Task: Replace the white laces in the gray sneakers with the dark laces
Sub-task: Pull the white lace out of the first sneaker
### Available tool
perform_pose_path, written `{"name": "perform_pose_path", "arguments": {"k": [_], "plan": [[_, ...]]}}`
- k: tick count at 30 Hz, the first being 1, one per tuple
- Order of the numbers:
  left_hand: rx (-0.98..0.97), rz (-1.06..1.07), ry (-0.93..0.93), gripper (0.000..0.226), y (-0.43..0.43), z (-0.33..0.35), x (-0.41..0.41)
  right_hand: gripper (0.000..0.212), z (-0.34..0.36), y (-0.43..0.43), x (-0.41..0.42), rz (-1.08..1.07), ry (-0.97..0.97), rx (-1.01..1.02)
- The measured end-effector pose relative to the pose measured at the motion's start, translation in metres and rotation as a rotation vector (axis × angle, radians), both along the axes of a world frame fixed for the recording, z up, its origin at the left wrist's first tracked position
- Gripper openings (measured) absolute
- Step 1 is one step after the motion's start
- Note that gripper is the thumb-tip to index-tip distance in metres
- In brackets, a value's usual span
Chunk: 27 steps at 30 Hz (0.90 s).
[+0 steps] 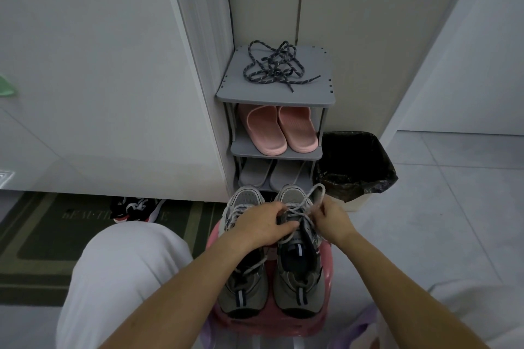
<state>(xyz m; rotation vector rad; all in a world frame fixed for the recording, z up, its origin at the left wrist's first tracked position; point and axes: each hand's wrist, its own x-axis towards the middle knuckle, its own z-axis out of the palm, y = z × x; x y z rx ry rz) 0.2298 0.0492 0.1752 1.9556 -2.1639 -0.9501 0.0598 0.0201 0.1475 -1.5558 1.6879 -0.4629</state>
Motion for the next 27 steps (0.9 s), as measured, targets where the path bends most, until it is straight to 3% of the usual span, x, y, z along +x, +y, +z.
{"name": "perform_pose_path", "arguments": {"k": [4, 9, 20, 23, 27], "plan": [[0.008, -0.006, -0.001, 0.061, 0.000, 0.000, 0.000, 0.011, 0.010, -0.002, -0.003, -0.313, -0.324, 0.011], [-0.006, -0.009, -0.032, 0.060, 0.000, 0.001, -0.001, 0.013, 0.001, 0.001, -0.001, -0.074, -0.182, 0.102], [-0.015, -0.002, -0.008, 0.062, 0.002, 0.000, 0.000, 0.036, -0.002, -0.001, 0.001, -0.074, -0.123, 0.053], [-0.010, 0.002, -0.007, 0.062, 0.001, 0.000, 0.000, 0.032, -0.003, -0.003, 0.001, -0.050, -0.025, 0.022], [-0.008, -0.007, -0.008, 0.063, 0.002, 0.002, 0.000, 0.013, 0.005, -0.005, -0.002, -0.280, -0.242, 0.033]]}}
